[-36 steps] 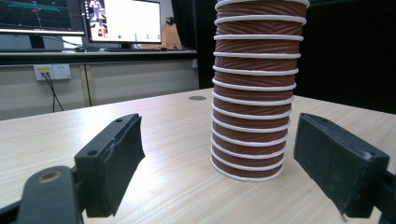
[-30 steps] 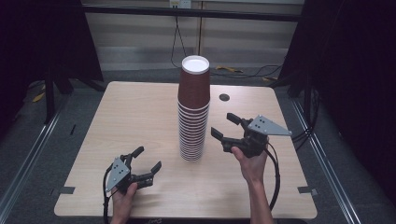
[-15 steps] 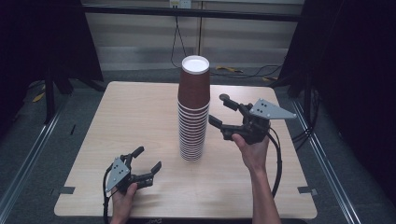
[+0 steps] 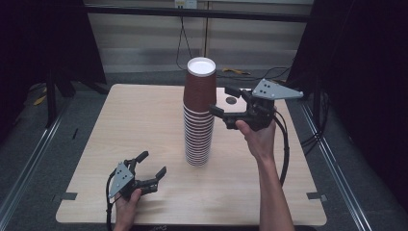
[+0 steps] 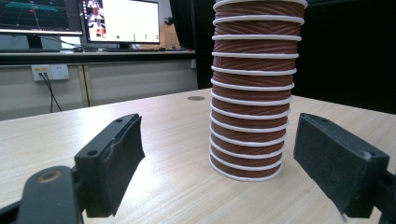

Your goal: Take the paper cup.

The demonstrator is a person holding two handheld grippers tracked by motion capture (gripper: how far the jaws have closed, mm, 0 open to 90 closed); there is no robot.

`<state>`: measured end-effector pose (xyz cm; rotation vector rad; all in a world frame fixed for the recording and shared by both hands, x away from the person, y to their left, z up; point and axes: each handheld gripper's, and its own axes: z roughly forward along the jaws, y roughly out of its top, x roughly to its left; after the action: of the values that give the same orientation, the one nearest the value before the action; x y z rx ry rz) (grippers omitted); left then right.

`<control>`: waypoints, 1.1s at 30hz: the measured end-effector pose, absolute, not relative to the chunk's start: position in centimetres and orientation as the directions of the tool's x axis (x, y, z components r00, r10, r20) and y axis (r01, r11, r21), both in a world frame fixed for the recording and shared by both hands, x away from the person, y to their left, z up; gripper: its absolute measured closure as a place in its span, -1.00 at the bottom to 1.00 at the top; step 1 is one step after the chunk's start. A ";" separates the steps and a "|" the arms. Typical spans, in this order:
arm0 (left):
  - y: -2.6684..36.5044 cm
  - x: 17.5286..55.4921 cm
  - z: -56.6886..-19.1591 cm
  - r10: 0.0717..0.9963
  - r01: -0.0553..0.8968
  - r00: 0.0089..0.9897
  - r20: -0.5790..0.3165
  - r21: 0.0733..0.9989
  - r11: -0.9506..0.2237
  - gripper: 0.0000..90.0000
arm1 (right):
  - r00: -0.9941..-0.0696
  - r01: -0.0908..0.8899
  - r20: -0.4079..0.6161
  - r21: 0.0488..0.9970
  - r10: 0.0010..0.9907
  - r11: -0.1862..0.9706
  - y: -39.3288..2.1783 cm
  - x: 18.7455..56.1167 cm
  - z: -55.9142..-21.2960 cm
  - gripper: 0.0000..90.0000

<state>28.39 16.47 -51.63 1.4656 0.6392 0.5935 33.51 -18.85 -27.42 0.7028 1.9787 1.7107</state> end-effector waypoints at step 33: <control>16.5 28.4 -51.6 0.707 0.021 0.706 -0.034 0.999 0.027 -0.65 | -0.836 0.175 0.001 0.948 0.549 0.265 -15.2 37.7 -22.1 -0.67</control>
<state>28.39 16.47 -51.63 1.4650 0.6371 0.5888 37.75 -15.16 -22.09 0.6617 2.2132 1.5931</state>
